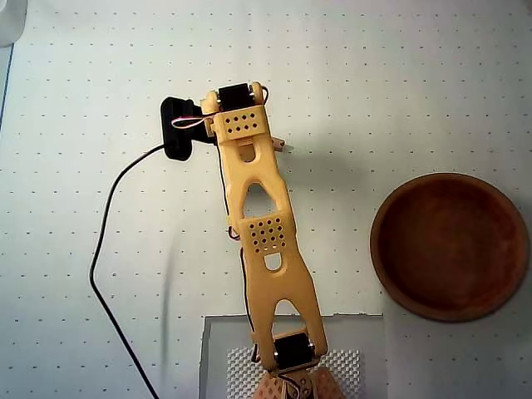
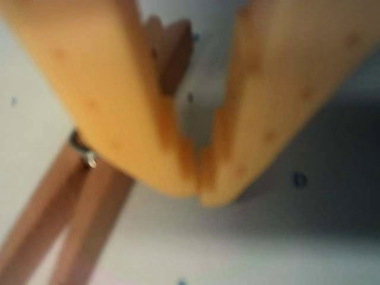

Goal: Grasp a clothespin and put it in the bowl.

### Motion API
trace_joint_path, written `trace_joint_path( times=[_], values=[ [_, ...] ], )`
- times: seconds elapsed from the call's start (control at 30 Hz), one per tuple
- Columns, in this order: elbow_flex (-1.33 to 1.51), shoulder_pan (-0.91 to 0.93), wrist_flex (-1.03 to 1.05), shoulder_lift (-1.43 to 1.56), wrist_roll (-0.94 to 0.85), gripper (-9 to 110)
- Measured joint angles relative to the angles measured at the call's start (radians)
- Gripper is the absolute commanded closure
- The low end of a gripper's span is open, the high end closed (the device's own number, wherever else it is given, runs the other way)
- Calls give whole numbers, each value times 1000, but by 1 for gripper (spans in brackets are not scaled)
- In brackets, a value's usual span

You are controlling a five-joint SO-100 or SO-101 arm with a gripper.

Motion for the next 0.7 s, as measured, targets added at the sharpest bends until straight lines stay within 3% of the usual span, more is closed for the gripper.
trace_joint_path(
  times=[0.27, 0.53, 0.7],
  values=[
    [-38, -8, 0, -12, 0, 104],
    [-41, -20, 2, -12, 0, 83],
    [-41, -20, 57, 17, -38, 79]
  ],
)
